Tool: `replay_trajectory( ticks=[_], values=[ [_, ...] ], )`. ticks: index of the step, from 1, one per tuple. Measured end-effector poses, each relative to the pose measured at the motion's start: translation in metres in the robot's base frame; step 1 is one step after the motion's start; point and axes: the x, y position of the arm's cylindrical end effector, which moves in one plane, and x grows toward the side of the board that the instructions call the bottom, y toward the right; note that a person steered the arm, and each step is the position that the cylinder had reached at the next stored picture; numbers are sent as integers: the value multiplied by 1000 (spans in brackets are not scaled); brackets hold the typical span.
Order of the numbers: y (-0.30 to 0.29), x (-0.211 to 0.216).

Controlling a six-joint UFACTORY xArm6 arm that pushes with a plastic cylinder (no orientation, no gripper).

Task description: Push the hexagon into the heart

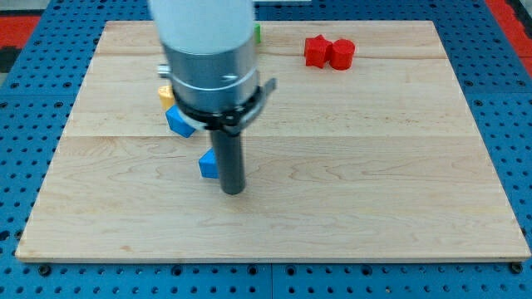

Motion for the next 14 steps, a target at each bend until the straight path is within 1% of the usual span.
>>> replay_trajectory(
  ticks=[1,2,3,4,5,6,7,8,9,10,14],
  values=[
    [-15,-23],
    [-59,-58],
    [-87,-61],
    [-48,-49],
    [-5,-60],
    [-6,-99],
    [-45,-134],
    [-60,-153],
    [-18,-152],
    [11,-152],
    [86,-152]
  ],
)
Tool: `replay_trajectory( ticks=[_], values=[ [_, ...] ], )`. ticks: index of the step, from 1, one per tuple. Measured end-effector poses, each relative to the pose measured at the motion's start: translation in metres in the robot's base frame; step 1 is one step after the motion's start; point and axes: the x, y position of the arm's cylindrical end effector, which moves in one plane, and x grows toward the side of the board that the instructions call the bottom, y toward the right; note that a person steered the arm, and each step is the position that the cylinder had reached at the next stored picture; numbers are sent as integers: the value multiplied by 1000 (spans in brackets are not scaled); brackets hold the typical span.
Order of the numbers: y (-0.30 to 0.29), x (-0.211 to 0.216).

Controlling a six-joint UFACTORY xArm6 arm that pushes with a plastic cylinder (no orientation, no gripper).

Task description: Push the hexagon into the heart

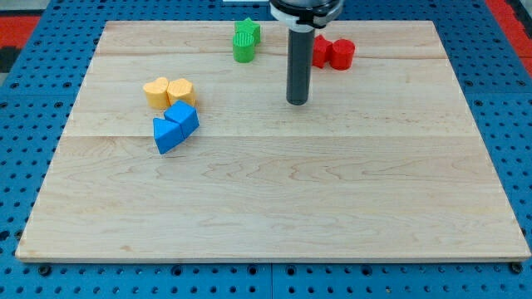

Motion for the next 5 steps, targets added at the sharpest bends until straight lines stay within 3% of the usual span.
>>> replay_trajectory(
  ticks=[5],
  values=[
    [15,0]
  ],
)
